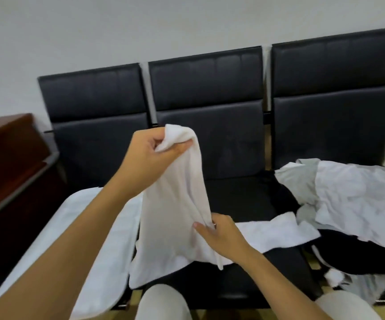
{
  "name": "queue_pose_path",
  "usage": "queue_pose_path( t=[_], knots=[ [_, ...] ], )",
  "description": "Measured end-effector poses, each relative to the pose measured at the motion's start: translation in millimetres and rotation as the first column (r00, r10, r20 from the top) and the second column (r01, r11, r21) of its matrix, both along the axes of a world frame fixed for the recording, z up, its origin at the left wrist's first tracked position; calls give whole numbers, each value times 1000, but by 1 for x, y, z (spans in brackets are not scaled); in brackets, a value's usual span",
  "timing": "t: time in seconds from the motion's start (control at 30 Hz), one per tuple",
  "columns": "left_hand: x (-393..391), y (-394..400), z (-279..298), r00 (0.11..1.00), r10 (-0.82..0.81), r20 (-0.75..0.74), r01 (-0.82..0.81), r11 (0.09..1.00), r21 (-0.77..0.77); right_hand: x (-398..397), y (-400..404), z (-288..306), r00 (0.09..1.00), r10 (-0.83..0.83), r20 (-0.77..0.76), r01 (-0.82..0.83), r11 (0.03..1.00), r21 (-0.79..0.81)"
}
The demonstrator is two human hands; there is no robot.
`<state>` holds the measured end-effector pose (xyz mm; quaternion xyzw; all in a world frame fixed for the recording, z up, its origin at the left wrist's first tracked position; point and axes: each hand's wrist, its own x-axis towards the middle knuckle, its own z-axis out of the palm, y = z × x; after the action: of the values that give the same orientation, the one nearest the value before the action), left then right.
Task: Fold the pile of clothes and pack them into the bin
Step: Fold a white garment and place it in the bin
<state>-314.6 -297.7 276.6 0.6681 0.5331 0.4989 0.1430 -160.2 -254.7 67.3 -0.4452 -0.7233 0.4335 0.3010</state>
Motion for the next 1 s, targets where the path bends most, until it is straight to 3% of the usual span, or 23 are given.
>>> queue_pose_path(
  t=[0.13, 0.23, 0.3, 0.47, 0.6, 0.67, 0.8, 1.0],
  knots=[
    [-23, -23, 5, 998, 46, -32, -48, 998, -36, -33, -16, 12, 989, 143, -32, -141, 989, 55],
    [-41, -40, 24, 992, 114, 61, -117, 992, 50, -36, -18, 5, 955, 231, 188, -252, 963, 98],
    [-55, -53, 41, 979, 151, 136, -165, 981, 102, -34, -22, -7, 931, 265, 253, -286, 957, 48],
    [-84, -84, 74, 965, 181, 189, -211, 966, 152, -48, -55, -27, 949, 310, 62, -297, 942, -155],
    [-96, -99, 82, 963, 197, 185, -230, 957, 178, -69, -69, -27, 973, 183, 137, -185, 983, -5],
    [-102, -104, 81, 958, 221, 184, -250, 955, 158, -68, -68, -19, 987, 128, 96, -131, 991, 23],
    [-105, -102, 71, 941, 280, 190, -302, 948, 98, -80, -87, -3, 956, 279, 91, -266, 955, -132],
    [-92, -95, 51, 962, 260, 88, -262, 965, 7, -111, -100, -14, 964, 190, 188, -199, 979, 31]
  ],
)
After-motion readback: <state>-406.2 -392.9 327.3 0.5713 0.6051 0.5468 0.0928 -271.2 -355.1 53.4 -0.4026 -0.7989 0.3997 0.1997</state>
